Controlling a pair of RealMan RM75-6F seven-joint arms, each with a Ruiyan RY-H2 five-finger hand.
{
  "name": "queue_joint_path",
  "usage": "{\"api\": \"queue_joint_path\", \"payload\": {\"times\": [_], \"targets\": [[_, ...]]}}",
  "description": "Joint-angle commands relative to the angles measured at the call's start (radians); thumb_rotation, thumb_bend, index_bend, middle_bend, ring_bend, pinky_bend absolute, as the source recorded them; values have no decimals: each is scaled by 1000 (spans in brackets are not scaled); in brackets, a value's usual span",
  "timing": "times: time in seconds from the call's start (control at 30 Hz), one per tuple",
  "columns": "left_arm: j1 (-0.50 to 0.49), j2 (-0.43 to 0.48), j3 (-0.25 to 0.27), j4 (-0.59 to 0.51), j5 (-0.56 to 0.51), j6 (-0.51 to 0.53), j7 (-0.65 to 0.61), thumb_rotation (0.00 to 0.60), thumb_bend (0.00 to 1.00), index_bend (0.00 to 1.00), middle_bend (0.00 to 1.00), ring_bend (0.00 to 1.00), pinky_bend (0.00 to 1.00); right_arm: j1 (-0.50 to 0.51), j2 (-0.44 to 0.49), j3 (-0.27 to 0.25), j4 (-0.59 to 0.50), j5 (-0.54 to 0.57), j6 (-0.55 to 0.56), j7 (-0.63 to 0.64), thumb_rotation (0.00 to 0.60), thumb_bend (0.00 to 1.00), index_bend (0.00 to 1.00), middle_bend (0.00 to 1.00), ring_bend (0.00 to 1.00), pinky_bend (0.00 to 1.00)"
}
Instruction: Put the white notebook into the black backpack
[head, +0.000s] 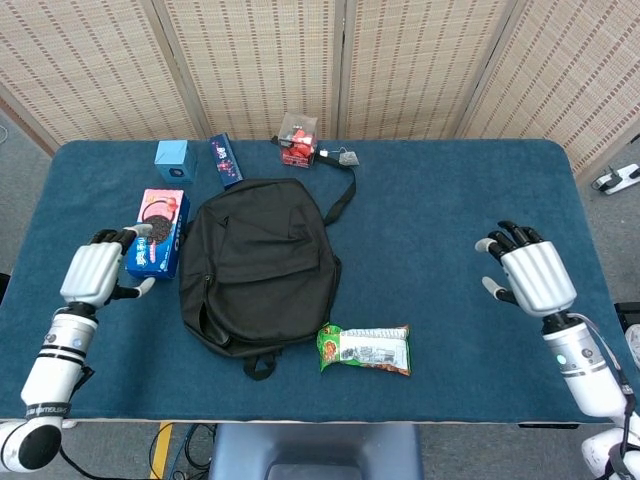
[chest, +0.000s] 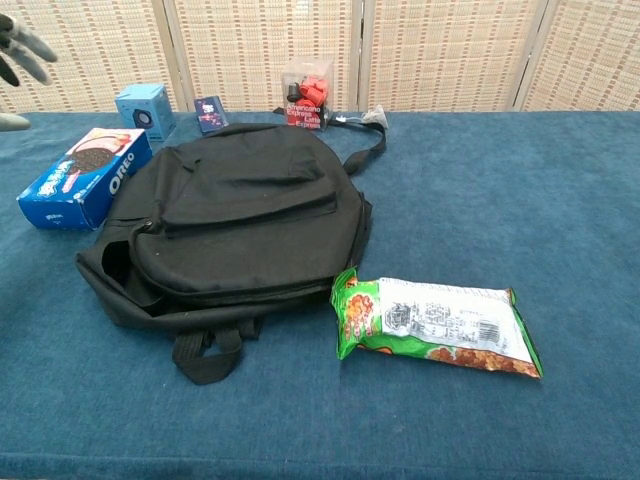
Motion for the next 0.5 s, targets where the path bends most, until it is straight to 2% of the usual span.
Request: {"api": "queue_joint_path", "payload": {"times": [0.03, 0.33, 0.5], "targets": [[59, 13, 27, 20, 47, 58, -25, 600, 257, 233, 230, 253, 140, -38, 28, -10, -2, 11, 14, 36, 600, 187, 390, 375, 203, 312], [216, 26, 59, 62, 139, 220, -89, 600, 257, 252, 224, 249, 132, -154, 88, -42, -18, 0, 75, 139, 600, 197, 410, 393, 220, 312], [290, 17, 83, 66, 191, 297, -76, 600, 257, 254, 219, 248, 130, -216, 94, -57, -22, -11, 116, 164, 600, 197, 416, 403, 227, 312]]}}
